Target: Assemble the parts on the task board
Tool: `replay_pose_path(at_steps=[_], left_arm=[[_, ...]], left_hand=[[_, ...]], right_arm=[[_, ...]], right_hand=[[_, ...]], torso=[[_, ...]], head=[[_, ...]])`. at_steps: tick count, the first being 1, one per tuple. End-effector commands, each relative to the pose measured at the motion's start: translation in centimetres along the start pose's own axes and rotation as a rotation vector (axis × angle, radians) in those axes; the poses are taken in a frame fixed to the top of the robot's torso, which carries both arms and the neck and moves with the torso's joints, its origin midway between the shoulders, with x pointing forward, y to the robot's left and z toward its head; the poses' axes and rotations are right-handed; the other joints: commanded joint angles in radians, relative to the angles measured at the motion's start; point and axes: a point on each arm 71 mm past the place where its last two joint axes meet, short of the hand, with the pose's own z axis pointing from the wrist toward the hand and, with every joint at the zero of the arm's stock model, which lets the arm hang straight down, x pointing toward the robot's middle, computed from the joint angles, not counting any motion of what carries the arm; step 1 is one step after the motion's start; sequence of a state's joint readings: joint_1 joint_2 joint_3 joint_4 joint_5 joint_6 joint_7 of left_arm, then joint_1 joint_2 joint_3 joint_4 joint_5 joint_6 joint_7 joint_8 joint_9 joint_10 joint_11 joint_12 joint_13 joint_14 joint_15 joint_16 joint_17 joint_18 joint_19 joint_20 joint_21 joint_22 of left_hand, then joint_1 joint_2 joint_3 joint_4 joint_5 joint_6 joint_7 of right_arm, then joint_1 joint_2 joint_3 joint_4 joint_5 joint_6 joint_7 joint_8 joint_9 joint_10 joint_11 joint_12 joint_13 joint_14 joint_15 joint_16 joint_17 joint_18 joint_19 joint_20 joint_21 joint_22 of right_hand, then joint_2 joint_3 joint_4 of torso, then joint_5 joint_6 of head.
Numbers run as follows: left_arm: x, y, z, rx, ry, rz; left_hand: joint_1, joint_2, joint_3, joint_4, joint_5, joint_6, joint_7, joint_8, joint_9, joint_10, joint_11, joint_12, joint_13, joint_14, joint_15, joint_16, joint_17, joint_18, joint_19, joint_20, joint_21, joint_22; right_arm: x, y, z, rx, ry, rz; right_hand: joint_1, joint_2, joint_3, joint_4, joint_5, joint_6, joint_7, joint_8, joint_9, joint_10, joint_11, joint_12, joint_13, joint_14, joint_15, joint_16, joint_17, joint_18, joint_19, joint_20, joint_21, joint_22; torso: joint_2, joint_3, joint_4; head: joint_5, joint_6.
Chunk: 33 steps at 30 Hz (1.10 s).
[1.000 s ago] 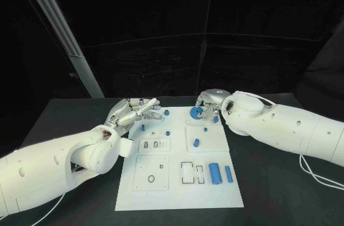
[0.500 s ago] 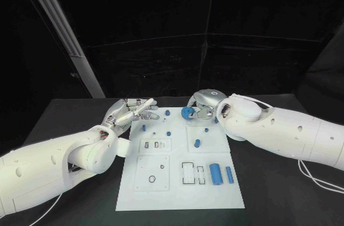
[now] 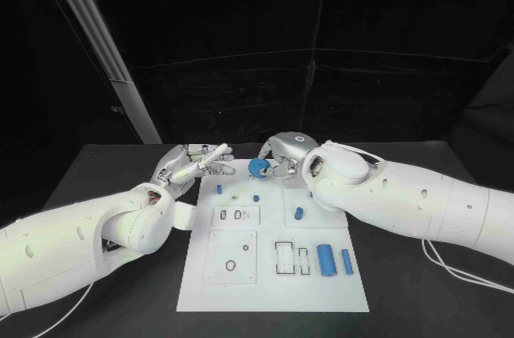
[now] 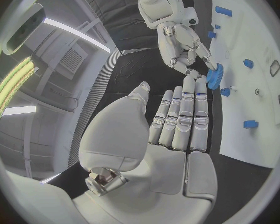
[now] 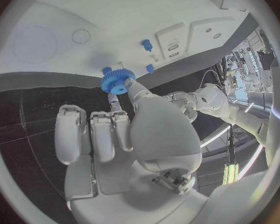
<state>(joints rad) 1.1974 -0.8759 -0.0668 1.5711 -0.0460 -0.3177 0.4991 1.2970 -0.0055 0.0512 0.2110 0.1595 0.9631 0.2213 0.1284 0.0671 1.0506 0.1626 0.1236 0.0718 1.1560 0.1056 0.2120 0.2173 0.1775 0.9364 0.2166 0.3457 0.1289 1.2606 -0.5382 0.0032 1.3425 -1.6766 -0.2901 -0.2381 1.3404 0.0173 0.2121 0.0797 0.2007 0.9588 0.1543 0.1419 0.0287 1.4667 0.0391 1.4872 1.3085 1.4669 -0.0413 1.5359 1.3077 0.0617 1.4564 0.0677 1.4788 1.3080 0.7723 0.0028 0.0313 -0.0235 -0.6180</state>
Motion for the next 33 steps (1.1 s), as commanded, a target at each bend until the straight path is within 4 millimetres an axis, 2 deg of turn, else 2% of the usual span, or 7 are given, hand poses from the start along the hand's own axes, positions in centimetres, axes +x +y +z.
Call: replay_pose_path(at_steps=[1,6,14,19,25,33], left_arm=[[-0.4,-0.3,0.0,0.026,-0.028,-0.002],[-0.5,-0.4,0.1,0.031,-0.043,-0.004],[-0.5,-0.5,0.1,0.036,-0.051,-0.011],[-0.4,-0.6,0.2,0.039,-0.052,-0.012],[-0.4,-0.6,0.3,0.037,-0.049,-0.014],[-0.3,-0.6,0.4,0.036,-0.046,-0.016]], left_hand=[[0.0,0.008,-0.002,-0.002,-0.004,0.001,-0.001,-0.005,0.0,0.001,0.0,-0.007,-0.001,-0.001,0.003,-0.005,0.001,0.005,0.0,0.004,-0.006,-0.001],[0.0,0.008,-0.002,-0.002,-0.004,0.001,-0.001,-0.005,0.0,0.001,0.0,-0.007,-0.001,-0.001,0.003,-0.005,0.001,0.005,0.0,0.004,-0.006,-0.001],[0.002,0.009,-0.002,-0.003,-0.004,0.002,-0.001,-0.005,0.0,0.002,0.0,-0.007,-0.001,-0.001,0.003,-0.005,0.002,0.006,0.0,0.004,-0.007,-0.002],[0.002,0.009,-0.002,-0.003,-0.004,0.003,-0.001,-0.005,0.0,0.002,0.0,-0.007,-0.001,-0.001,0.003,-0.006,0.002,0.006,0.0,0.004,-0.007,-0.002],[0.002,0.009,-0.002,-0.003,-0.004,0.003,-0.001,-0.005,0.0,0.002,0.0,-0.007,-0.001,-0.001,0.003,-0.006,0.002,0.006,0.0,0.004,-0.007,-0.002],[0.002,0.009,-0.002,-0.003,-0.004,0.003,-0.001,-0.005,0.0,0.002,0.0,-0.007,-0.001,-0.001,0.003,-0.006,0.002,0.006,0.0,0.004,-0.007,-0.002]], right_arm=[[0.3,0.4,0.6,0.001,0.012,-0.004],[0.9,0.8,1.3,0.004,0.036,-0.002],[1.6,1.4,1.8,-0.001,0.07,-0.001],[1.9,1.7,2.1,-0.002,0.091,-0.004],[2.2,1.8,2.3,0.001,0.104,-0.006],[2.5,2.0,2.4,0.0,0.126,-0.009]], right_hand=[[-0.008,-0.008,0.005,0.003,0.006,0.088,-0.03,-0.002,0.041,0.065,0.0,0.003,0.187,0.088,0.002,0.005,0.189,-0.01,-0.001,0.003,0.003,0.001],[-0.015,-0.011,0.01,0.003,0.014,0.087,-0.029,-0.007,0.041,0.064,0.001,0.001,0.186,0.088,0.003,0.004,0.187,-0.01,-0.001,0.004,0.003,0.001],[-0.019,-0.016,0.012,0.001,0.019,0.087,-0.029,-0.01,0.04,0.064,0.001,0.0,0.185,0.088,0.004,0.004,0.187,-0.01,-0.001,0.005,0.003,0.001],[-0.025,-0.023,0.012,0.001,0.019,0.086,-0.027,-0.014,0.04,0.063,0.003,-0.001,0.184,0.088,0.005,0.004,0.186,-0.01,-0.001,0.006,0.003,0.002],[-0.04,-0.036,0.012,0.0,0.018,0.071,-0.019,-0.031,0.038,0.059,0.009,-0.008,0.179,0.087,0.01,0.002,0.183,-0.01,-0.001,0.009,0.002,0.002],[-0.057,-0.055,0.004,0.0,0.016,0.061,-0.013,-0.045,0.039,0.056,0.014,-0.015,0.174,0.087,0.016,0.002,0.181,-0.01,-0.002,0.015,0.001,0.0]], torso=[[0.001,0.0003,-0.0004],[0.0,0.0002,0.0002],[-0.001,0.0006,-0.0051],[0.0,0.0014,-0.0036],[0.0,0.0012,-0.0019],[-0.001,0.0017,-0.0038]], head=[[0.003,-0.002],[0.004,-0.004],[0.009,-0.008],[0.007,-0.009],[0.007,-0.011],[0.009,-0.015]])
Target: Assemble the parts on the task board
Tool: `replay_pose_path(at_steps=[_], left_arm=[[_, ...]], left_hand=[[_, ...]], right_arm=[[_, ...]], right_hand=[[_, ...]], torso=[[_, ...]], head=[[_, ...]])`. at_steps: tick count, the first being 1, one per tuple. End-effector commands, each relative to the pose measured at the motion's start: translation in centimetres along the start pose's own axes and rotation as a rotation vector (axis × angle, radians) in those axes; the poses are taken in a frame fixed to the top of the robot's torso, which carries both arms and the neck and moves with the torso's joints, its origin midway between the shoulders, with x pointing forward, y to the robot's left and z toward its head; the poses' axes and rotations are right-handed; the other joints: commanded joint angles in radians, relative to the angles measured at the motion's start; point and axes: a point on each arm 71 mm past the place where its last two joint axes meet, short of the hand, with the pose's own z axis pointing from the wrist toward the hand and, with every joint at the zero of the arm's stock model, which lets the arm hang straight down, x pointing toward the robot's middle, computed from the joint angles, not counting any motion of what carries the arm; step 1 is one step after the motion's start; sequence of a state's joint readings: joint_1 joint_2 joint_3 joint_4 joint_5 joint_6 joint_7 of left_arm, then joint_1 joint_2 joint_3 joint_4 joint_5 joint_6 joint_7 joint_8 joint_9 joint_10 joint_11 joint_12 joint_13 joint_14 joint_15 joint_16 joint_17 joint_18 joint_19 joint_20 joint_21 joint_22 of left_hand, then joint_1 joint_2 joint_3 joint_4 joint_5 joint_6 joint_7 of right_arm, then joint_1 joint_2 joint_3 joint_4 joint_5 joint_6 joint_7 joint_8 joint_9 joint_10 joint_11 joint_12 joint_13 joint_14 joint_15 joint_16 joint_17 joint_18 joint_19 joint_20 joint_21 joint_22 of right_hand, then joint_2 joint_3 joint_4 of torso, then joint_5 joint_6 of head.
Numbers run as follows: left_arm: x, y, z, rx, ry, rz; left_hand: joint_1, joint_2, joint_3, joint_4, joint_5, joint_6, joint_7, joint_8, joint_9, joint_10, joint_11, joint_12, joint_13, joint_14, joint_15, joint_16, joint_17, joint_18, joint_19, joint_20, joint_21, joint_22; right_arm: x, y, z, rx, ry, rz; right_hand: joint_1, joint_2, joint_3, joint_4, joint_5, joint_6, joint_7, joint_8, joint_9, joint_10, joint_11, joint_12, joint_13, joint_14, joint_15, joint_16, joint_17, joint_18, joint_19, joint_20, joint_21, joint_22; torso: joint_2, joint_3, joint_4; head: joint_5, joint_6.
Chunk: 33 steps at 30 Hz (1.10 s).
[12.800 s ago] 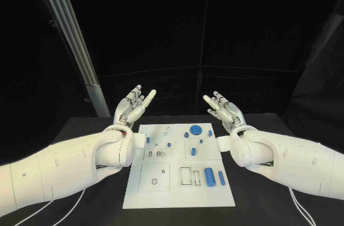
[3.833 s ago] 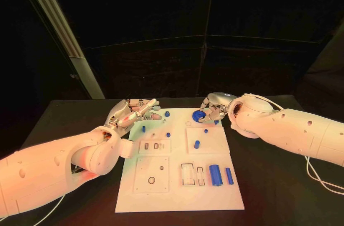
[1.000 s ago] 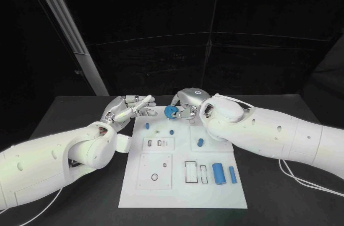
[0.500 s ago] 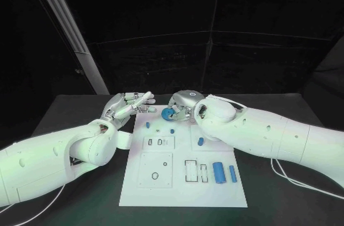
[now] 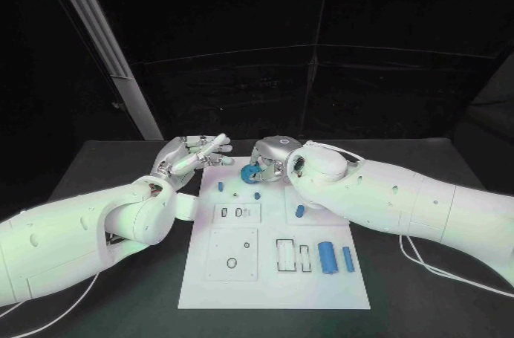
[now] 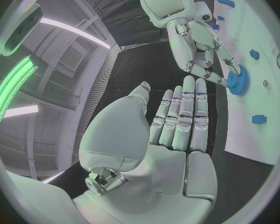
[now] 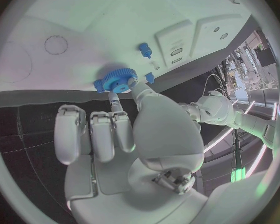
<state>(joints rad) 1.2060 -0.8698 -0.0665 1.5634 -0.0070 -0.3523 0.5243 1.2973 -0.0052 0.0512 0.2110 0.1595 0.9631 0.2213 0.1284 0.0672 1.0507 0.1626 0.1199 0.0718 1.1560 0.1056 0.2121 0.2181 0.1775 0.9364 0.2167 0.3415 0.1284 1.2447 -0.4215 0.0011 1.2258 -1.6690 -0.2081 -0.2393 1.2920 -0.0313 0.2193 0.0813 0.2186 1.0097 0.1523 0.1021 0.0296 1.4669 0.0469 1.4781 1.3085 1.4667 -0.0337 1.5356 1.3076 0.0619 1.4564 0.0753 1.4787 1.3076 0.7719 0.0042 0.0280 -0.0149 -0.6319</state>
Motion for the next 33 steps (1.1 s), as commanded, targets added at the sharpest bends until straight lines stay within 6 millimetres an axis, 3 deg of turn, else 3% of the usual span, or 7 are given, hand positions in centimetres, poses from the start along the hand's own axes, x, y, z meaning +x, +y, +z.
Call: replay_pose_path(at_steps=[1,7,11,14,20,29,33], left_arm=[[0.07,-0.22,0.09,0.015,0.003,-0.005],[0.09,-0.25,0.12,0.014,0.005,-0.005],[0.09,-0.25,0.14,0.012,0.006,-0.006],[0.08,-0.24,0.15,0.011,0.006,-0.006],[0.12,-0.22,0.19,0.01,0.006,-0.006],[0.15,-0.19,0.22,0.007,0.008,-0.007],[0.15,-0.18,0.21,0.005,0.008,-0.007]], left_hand=[[0.002,0.009,-0.002,-0.003,-0.004,0.003,-0.001,-0.005,0.0,0.002,0.0,-0.003,-0.001,-0.001,0.003,-0.006,0.001,0.006,0.0,0.004,-0.003,-0.001],[0.002,0.009,-0.002,-0.003,-0.004,0.003,-0.001,-0.005,0.0,0.002,0.0,-0.003,-0.001,-0.001,0.003,-0.006,0.001,0.006,0.0,0.004,-0.003,-0.001],[0.002,0.009,-0.002,-0.003,-0.004,0.003,-0.001,-0.005,0.0,0.002,0.0,-0.003,-0.001,-0.001,0.003,-0.006,0.001,0.006,0.0,0.004,-0.003,-0.001],[0.002,0.009,-0.002,-0.003,-0.004,0.003,-0.001,-0.005,0.0,0.002,0.0,-0.003,-0.001,-0.001,0.003,-0.006,0.001,0.006,0.0,0.004,-0.003,-0.001],[0.001,0.009,-0.003,-0.003,-0.004,0.003,-0.001,-0.006,0.0,0.002,0.001,-0.004,-0.001,-0.002,0.004,-0.007,0.002,0.005,0.0,0.004,-0.003,-0.002],[0.001,0.009,-0.003,-0.003,-0.004,0.003,-0.001,-0.006,0.0,0.002,0.001,-0.004,-0.001,-0.002,0.004,-0.007,0.002,0.005,0.0,0.004,-0.003,-0.002],[0.001,0.009,-0.003,-0.003,-0.004,0.003,-0.001,-0.006,0.0,0.002,0.001,-0.004,-0.001,-0.002,0.004,-0.007,0.002,0.005,0.0,0.004,-0.003,-0.002]], right_arm=[[0.25,0.14,0.02,-0.004,0.03,-0.005],[0.26,0.1,0.02,-0.002,0.026,-0.004],[0.26,0.13,0.01,-0.003,0.026,-0.004],[0.24,0.08,-0.01,-0.002,0.023,-0.003],[0.17,-0.12,-0.09,-0.002,0.014,-0.001],[0.28,-0.31,-0.31,-0.013,0.034,0.018],[0.63,-0.48,-0.29,-0.009,0.081,0.02]], right_hand=[[-0.011,-0.009,-0.005,-0.001,-0.002,0.008,-0.01,-0.008,0.037,0.054,0.007,-0.008,0.173,0.086,0.009,0.001,0.18,-0.01,-0.003,0.008,0.001,0.0],[-0.046,-0.039,-0.038,0.009,-0.018,-0.047,0.002,-0.04,0.035,0.044,0.018,-0.025,0.159,0.086,0.022,0.0,0.178,-0.01,-0.005,0.019,0.0,-0.003],[-0.082,-0.049,-0.074,0.03,-0.063,-0.076,0.008,-0.039,0.038,0.038,0.025,-0.035,0.152,0.086,0.029,0.0,0.177,-0.009,-0.007,0.027,-0.001,-0.005],[-0.114,-0.051,-0.099,0.057,-0.083,-0.085,0.011,-0.038,0.039,0.035,0.028,-0.039,0.149,0.085,0.032,0.0,0.177,-0.008,-0.008,0.03,-0.002,-0.007],[-0.14,-0.049,-0.133,0.091,-0.07,-0.089,0.012,-0.036,0.041,0.034,0.03,-0.04,0.149,0.085,0.034,0.0,0.177,-0.008,-0.008,0.032,-0.002,-0.006],[-0.146,-0.042,-0.146,0.104,-0.061,-0.084,0.011,-0.034,0.042,0.035,0.029,-0.037,0.151,0.086,0.034,0.0,0.178,-0.008,-0.008,0.032,-0.001,-0.005],[-0.151,-0.038,-0.155,0.114,-0.066,-0.089,0.012,-0.036,0.041,0.034,0.03,-0.038,0.151,0.085,0.034,0.0,0.177,-0.008,-0.009,0.032,-0.002,-0.007]], torso=[[0.0,0.0002,-0.0005],[0.0,0.0004,-0.0002],[0.0,0.0011,-0.0001],[-0.001,0.0009,-0.0008],[0.0,0.001,-0.0016],[0.0,0.0016,-0.002],[0.0,0.0001,-0.0014]], head=[[0.001,-0.001],[0.002,-0.002],[0.002,-0.004],[0.002,-0.003],[0.002,-0.003],[0.001,-0.003],[-0.001,-0.004]])
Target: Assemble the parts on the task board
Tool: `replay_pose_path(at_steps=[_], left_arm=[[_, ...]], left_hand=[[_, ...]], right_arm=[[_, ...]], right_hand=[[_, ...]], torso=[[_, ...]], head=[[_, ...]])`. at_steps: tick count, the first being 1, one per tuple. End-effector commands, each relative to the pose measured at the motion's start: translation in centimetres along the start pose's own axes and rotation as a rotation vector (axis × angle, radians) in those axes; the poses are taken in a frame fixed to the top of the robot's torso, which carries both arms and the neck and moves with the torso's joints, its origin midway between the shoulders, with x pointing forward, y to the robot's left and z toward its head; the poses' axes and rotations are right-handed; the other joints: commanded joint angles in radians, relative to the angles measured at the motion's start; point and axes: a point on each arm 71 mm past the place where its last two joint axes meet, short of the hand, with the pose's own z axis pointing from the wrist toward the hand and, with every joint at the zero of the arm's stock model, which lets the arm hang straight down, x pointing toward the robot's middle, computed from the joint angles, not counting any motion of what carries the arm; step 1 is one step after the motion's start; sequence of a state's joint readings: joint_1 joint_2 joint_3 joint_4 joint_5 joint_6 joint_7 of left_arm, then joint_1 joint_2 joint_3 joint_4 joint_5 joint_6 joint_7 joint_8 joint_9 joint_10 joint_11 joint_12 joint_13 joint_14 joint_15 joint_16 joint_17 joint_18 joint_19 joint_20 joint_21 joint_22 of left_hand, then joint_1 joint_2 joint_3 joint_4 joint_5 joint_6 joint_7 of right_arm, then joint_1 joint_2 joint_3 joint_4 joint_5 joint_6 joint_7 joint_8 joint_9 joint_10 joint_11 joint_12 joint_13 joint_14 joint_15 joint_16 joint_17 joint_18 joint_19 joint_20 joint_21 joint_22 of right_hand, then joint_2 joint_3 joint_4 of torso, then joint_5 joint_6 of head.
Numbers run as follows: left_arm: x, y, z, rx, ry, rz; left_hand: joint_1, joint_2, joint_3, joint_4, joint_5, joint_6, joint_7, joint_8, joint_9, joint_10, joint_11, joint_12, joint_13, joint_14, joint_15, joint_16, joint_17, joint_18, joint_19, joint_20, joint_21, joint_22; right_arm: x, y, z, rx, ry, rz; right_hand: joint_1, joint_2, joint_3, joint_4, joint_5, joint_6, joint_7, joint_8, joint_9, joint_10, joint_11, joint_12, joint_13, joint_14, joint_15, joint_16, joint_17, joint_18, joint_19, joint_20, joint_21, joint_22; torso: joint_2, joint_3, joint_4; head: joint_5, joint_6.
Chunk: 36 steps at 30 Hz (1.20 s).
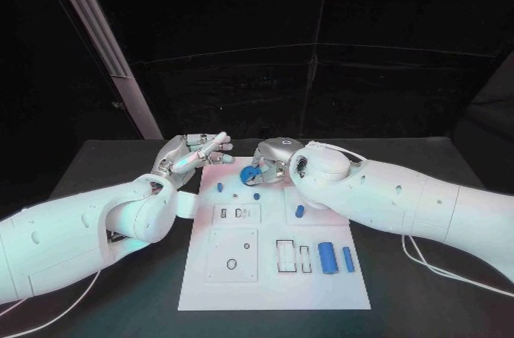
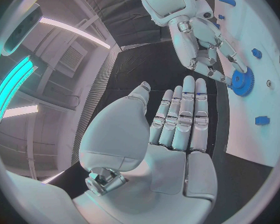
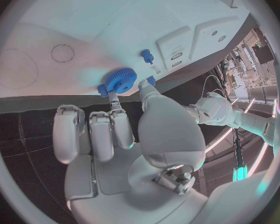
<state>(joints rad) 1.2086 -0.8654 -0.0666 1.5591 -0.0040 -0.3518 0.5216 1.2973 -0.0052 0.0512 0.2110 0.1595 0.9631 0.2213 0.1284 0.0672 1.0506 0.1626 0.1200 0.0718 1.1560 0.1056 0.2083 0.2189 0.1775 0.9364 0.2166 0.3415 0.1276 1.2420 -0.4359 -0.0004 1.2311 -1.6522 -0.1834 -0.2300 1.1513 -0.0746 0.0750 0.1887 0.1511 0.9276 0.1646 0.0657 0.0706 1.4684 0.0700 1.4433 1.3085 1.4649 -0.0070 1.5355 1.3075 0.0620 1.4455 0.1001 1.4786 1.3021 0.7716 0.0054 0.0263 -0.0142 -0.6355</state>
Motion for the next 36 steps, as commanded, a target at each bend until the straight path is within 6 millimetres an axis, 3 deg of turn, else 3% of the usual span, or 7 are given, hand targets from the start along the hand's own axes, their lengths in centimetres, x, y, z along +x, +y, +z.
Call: replay_pose_path(at_steps=[1,14,22,25,30,36], left_arm=[[0.1,-0.1,0.1,0.006,0.009,-0.005],[0.1,-0.1,0.1,0.005,0.009,-0.005],[0.0,-0.2,0.1,0.005,0.008,-0.004],[-0.1,-0.2,0.0,0.004,0.006,-0.004],[-0.1,-0.2,0.0,0.003,0.006,-0.004],[-0.2,-0.2,0.0,0.002,0.006,-0.004]], left_hand=[[0.001,0.009,-0.003,-0.003,-0.004,0.003,-0.001,-0.006,0.0,0.002,0.001,-0.004,-0.001,-0.002,0.003,-0.003,0.001,0.005,0.0,0.004,-0.004,-0.001],[0.001,0.009,-0.004,-0.003,-0.004,0.003,0.0,-0.006,0.0,0.002,0.001,-0.005,-0.001,-0.002,0.004,-0.005,0.001,0.005,-0.001,0.004,-0.004,-0.002],[0.001,0.009,-0.004,-0.003,-0.004,0.003,0.0,-0.006,0.0,0.002,0.001,-0.005,-0.001,-0.002,0.004,-0.005,0.001,0.005,-0.001,0.004,-0.004,-0.002],[0.001,0.009,-0.004,-0.003,-0.004,0.003,0.0,-0.006,0.0,0.002,0.001,-0.005,-0.001,-0.002,0.004,-0.005,0.001,0.005,-0.001,0.004,-0.004,-0.002],[0.001,0.009,-0.004,-0.003,-0.004,0.003,0.0,-0.006,0.0,0.002,0.001,-0.005,-0.001,-0.002,0.004,-0.005,0.001,0.005,-0.001,0.004,-0.004,-0.002],[0.001,0.009,-0.004,-0.003,-0.004,0.002,0.0,-0.008,0.0,0.001,0.002,-0.006,-0.002,-0.003,0.004,-0.006,0.002,0.005,-0.001,0.005,-0.005,-0.002]], right_arm=[[0.3,0.0,0.1,-0.01,0.055,0.01],[0.3,-0.3,0.2,-0.001,0.039,0.024],[-0.6,-0.4,-0.5,-0.052,-0.107,0.062],[-1.3,-0.8,-1.2,-0.096,-0.194,0.107],[-2.0,-2.8,-2.8,-0.144,-0.268,0.195],[-1.9,-6.8,-5.3,-0.123,-0.193,0.296]], right_hand=[[-0.013,0.007,-0.014,0.011,-0.001,-0.01,0.0,-0.001,0.0,0.033,0.007,-0.003,0.151,0.087,0.007,0.0,0.177,-0.008,0.002,0.007,-0.002,-0.001],[-0.021,0.023,-0.029,0.029,0.009,-0.021,0.002,-0.003,-0.002,0.035,0.008,0.0,0.154,0.088,0.009,0.002,0.182,-0.009,0.004,0.008,0.0,0.004],[0.003,0.034,-0.036,0.024,0.05,-0.016,0.003,0.002,0.0,0.038,0.009,0.007,0.16,0.09,0.01,0.005,0.189,-0.01,0.008,0.009,0.003,0.011],[0.022,0.041,-0.036,0.015,0.089,-0.011,0.001,0.003,0.001,0.038,0.008,0.006,0.159,0.089,0.009,0.004,0.187,-0.011,0.008,0.008,0.004,0.012],[0.058,0.046,-0.033,-0.007,0.105,-0.007,0.0,0.002,0.001,0.034,0.006,0.0,0.155,0.088,0.008,0.002,0.183,-0.011,0.008,0.007,0.004,0.012],[0.111,0.04,-0.032,-0.049,0.063,-0.004,-0.001,0.003,0.001,0.027,0.006,-0.012,0.146,0.085,0.007,-0.004,0.171,-0.009,0.003,0.006,0.0,0.005]], torso=[[0.0,-0.0011,0.0012],[0.0,-0.0008,0.0004],[-0.001,0.0008,-0.0007],[-0.001,0.0003,-0.0006],[-0.004,0.0009,-0.0034],[-0.009,0.0043,-0.0132]], head=[[-0.002,0.0],[-0.002,-0.003],[-0.002,-0.003],[-0.004,0.0],[-0.005,0.005],[-0.007,0.008]])
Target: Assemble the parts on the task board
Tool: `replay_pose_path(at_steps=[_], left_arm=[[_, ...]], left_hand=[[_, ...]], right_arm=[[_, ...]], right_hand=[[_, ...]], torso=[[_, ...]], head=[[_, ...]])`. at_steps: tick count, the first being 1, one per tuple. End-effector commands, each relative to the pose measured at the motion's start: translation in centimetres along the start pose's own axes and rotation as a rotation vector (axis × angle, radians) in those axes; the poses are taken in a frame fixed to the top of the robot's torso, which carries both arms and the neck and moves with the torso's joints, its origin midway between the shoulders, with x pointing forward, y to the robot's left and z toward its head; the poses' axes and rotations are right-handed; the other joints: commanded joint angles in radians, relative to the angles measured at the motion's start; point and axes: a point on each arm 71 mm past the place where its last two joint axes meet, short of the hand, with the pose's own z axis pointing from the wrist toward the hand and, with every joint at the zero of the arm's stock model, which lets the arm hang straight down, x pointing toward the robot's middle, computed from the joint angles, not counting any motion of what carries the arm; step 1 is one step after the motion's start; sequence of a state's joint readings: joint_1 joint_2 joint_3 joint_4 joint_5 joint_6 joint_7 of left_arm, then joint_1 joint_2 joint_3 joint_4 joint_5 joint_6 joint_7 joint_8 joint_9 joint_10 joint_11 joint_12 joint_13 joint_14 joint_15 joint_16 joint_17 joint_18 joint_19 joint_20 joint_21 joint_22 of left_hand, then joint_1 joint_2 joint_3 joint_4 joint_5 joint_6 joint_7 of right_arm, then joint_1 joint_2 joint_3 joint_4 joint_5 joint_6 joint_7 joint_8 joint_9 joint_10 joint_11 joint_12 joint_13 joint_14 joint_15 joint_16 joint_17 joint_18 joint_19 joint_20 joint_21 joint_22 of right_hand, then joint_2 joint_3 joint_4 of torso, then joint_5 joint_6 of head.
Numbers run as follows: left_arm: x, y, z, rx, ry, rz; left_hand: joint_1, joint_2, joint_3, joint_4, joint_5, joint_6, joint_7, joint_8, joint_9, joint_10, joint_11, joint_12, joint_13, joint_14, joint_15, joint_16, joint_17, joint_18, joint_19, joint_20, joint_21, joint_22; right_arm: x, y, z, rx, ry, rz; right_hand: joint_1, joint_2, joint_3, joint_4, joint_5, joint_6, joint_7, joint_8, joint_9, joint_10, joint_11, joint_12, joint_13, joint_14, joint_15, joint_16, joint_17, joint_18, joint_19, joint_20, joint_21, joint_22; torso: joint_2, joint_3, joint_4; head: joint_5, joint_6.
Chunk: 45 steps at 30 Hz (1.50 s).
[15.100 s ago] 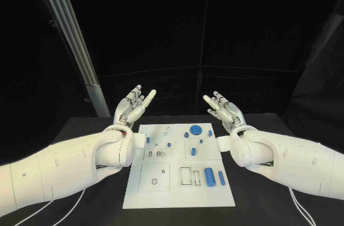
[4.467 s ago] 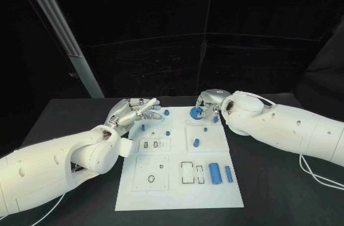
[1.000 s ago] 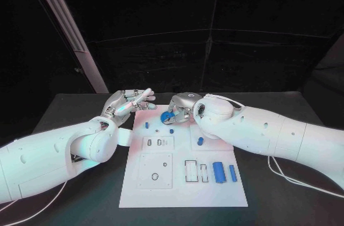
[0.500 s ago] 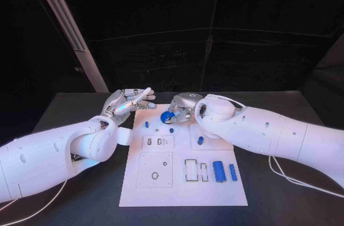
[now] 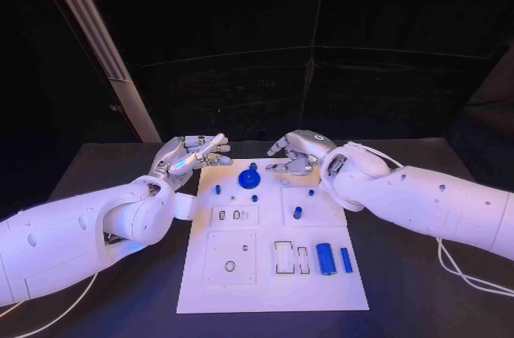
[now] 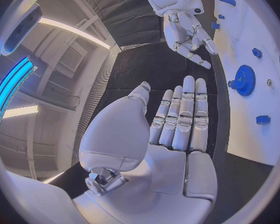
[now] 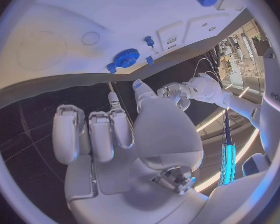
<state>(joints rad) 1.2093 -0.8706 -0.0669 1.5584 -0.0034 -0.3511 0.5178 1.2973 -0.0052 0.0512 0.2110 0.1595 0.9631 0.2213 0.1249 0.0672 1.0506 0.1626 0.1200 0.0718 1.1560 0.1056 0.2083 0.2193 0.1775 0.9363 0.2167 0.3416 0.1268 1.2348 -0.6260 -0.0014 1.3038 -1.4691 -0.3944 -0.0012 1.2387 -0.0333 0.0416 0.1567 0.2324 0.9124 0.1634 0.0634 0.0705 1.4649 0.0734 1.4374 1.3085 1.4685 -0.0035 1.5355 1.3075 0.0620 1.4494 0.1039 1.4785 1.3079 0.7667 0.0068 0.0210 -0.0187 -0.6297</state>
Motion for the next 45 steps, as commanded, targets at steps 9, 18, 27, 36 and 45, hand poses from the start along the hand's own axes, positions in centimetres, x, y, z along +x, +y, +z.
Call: replay_pose_path(at_steps=[9,18,27,36,45], left_arm=[[0.3,0.0,0.2,0.005,0.018,-0.01],[0.6,0.3,0.4,0.001,0.025,-0.014],[0.5,0.6,0.4,-0.004,0.022,-0.014],[0.7,0.7,0.5,-0.005,0.026,-0.016],[0.5,0.7,0.4,-0.006,0.023,-0.015]], left_hand=[[0.001,0.009,-0.004,-0.003,-0.004,0.002,0.0,-0.004,0.0,0.001,0.002,-0.006,-0.002,-0.003,0.004,-0.007,0.002,0.005,-0.002,0.005,-0.005,-0.002],[0.001,0.009,-0.004,-0.003,-0.004,0.002,0.0,-0.004,0.0,0.001,0.002,-0.006,-0.002,-0.003,0.004,-0.007,0.002,0.005,-0.002,0.005,-0.005,-0.002],[0.001,0.009,-0.004,-0.003,-0.004,0.002,0.0,-0.004,0.0,0.001,0.002,-0.006,-0.002,-0.003,0.004,-0.007,0.002,0.005,-0.002,0.005,-0.005,-0.002],[0.001,0.009,-0.004,-0.003,-0.004,0.002,0.0,-0.004,0.0,0.001,0.002,-0.006,-0.002,-0.003,0.004,-0.007,0.002,0.005,-0.002,0.005,-0.005,-0.002],[0.001,0.009,-0.004,-0.003,-0.004,0.002,0.0,-0.004,0.0,0.001,0.002,-0.006,-0.002,-0.003,0.004,-0.007,0.002,0.005,-0.002,0.005,-0.005,-0.002]], right_arm=[[-2.9,-6.9,-5.4,0.044,0.021,0.203],[-3.8,-11.0,-7.4,0.141,0.021,0.208],[-2.7,-11.9,-8.0,0.166,0.056,0.218],[-1.4,-12.0,-7.9,0.17,0.093,0.215],[-0.6,-12.0,-7.8,0.166,0.096,0.211]], right_hand=[[0.109,-0.019,0.002,-0.09,-0.034,0.03,-0.006,0.007,0.002,0.015,-0.004,-0.033,0.126,0.075,-0.003,-0.017,0.144,-0.005,-0.013,-0.001,-0.01,-0.022],[0.119,-0.023,-0.002,-0.103,-0.034,0.016,-0.002,0.0,-0.001,0.013,-0.002,-0.036,0.124,0.076,-0.002,-0.017,0.145,-0.005,-0.013,-0.002,-0.011,-0.023],[0.119,-0.024,-0.006,-0.107,-0.036,0.005,0.0,-0.002,-0.003,0.011,0.0,-0.04,0.121,0.075,0.0,-0.018,0.144,-0.005,-0.014,-0.001,-0.012,-0.025],[0.123,-0.022,-0.007,-0.111,-0.037,-0.002,0.002,-0.001,-0.003,0.01,0.001,-0.04,0.121,0.076,0.001,-0.017,0.146,-0.005,-0.015,-0.001,-0.013,-0.026],[0.124,-0.017,-0.006,-0.113,-0.035,0.003,0.001,0.003,-0.002,0.013,0.001,-0.036,0.124,0.077,0.002,-0.016,0.149,-0.005,-0.014,0.0,-0.012,-0.025]], torso=[[-0.007,0.0125,-0.0219],[-0.006,0.0156,-0.0204],[-0.006,0.0152,-0.023],[-0.007,0.0121,-0.0199],[-0.006,0.0121,-0.0195]], head=[[-0.01,0.007],[-0.019,0.009],[-0.013,0.008],[-0.017,0.005],[-0.017,0.004]])
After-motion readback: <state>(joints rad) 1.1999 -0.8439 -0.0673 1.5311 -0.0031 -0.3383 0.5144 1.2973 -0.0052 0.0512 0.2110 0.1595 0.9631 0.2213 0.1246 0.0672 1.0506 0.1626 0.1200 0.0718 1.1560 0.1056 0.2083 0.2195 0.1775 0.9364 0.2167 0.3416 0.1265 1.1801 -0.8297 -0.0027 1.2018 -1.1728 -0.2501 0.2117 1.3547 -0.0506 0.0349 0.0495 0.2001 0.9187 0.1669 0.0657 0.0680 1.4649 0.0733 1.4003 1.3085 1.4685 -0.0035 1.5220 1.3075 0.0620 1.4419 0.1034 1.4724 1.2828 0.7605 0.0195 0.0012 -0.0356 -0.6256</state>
